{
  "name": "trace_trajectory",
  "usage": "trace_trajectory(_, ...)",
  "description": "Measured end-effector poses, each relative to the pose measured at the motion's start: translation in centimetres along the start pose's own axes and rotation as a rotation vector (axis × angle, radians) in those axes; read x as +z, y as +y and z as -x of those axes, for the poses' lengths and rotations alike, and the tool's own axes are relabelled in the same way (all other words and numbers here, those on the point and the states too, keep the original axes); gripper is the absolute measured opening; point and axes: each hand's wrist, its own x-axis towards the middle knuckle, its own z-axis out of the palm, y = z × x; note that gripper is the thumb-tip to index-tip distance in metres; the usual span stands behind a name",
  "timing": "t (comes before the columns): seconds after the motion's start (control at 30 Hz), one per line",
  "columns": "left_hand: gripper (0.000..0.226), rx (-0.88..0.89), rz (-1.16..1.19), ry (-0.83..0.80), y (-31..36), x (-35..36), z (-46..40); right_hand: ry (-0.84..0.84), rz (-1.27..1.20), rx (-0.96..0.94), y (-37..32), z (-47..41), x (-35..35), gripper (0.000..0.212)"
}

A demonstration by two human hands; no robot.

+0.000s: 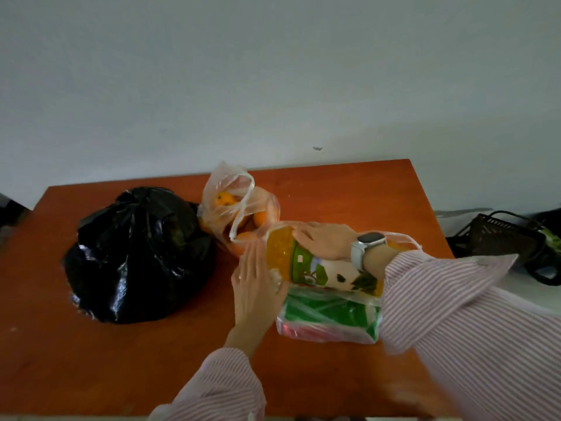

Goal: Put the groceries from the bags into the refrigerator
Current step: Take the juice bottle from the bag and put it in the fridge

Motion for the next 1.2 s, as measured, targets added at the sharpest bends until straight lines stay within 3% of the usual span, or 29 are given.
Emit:
trace_trajectory(0.1, 0.077, 0.174, -0.142, -0.02, -1.1, 0.8, 0.4, -0.119, -0.215, 0.1, 0.0, -1.5, -0.6, 0.054)
trace_trajectory(0.27, 0.081, 0.062, 0.056, -0.226, -2.3, 0.6, 0.3, -0.226, -0.317, 0.288, 1.0, -2.9, -0.8, 0.071)
trace_trajectory(0.33, 0.084, -0.044, 0.168, -0.283, -2.7, 0.8, 0.4, -0.159, -0.258, 0.259, 1.3, -2.6, -0.6, 0.067)
trace_trajectory(0.43, 0.084, -0.101, 0.142, -0.298, -2.3, 0.4, 0.8, 0.15, -0.102, 0.182, 1.5, -0.8, 0.1, 0.052)
trace_trajectory(0.53, 0.089, 0.032, 0.011, -0.094, -0.5, -1.0, 0.4, 0.271, -0.039, 0.063, 2.4, 2.3, 1.2, 0.038)
trace_trajectory(0.63, 0.085, 0.252, -0.156, 0.026, 2.3, -1.5, -1.2, 0.251, 0.047, 0.064, 4.1, 5.2, 1.2, 0.046)
trace_trajectory(0.8, 0.095, 0.494, -0.377, -0.283, 8.2, 0.0, -3.2, 0.274, 0.229, 0.244, 7.9, 10.0, 0.5, 0.052)
trace_trajectory(0.87, 0.102, 0.554, -0.412, -0.354, 9.5, 1.2, -3.9, 0.255, 0.125, 0.33, 9.8, 11.8, 0.7, 0.057)
trace_trajectory(1.0, 0.113, 0.661, -0.486, -0.441, 10.7, 2.3, -5.2, 0.282, -0.376, 0.446, 13.0, 13.8, 3.0, 0.056)
trace_trajectory(1.17, 0.116, 0.665, -0.506, -0.476, 11.1, 2.6, -6.2, 0.553, -0.754, 0.496, 14.1, 14.0, 5.1, 0.009)
trace_trajectory(1.2, 0.116, 0.665, -0.506, -0.469, 11.0, 2.7, -6.2, 0.609, -0.772, 0.482, 13.9, 14.1, 5.0, 0.01)
